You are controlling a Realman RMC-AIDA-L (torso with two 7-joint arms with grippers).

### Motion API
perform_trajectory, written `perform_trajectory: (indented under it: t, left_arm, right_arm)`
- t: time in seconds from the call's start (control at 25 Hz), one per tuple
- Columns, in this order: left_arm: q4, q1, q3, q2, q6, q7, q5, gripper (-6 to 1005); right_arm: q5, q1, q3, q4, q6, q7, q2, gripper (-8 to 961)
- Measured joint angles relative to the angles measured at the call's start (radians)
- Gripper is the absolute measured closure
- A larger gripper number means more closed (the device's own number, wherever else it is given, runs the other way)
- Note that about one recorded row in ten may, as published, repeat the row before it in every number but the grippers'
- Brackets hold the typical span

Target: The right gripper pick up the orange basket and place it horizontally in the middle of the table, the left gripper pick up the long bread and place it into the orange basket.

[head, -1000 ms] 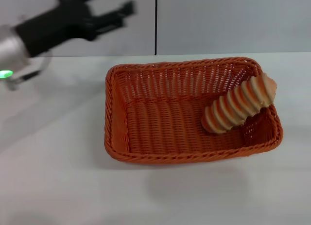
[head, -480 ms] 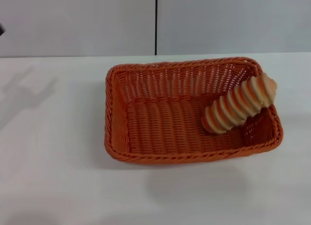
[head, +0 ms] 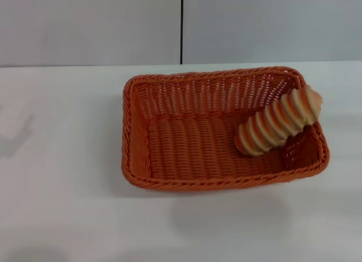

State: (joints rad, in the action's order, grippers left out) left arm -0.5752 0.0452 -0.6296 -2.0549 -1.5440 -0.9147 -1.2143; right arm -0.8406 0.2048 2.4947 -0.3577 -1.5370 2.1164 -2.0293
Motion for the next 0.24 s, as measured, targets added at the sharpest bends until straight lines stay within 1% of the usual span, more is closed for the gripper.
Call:
perform_trajectory:
  t: [0.08,0.24]
  left_arm:
    - [0.026,-0.001,0.026,-0.002,-0.02,0.019,0.004,166]
    - [0.035,0.0,0.033,-0.003,-0.024,0.022,0.005,166]
  right_arm:
    - [0.0,0.008,0.002,0.0,0.025,0.012,0.0,259]
    - [0.001,0.01,0.007,0.0,0.036,0.046,-0.005,259]
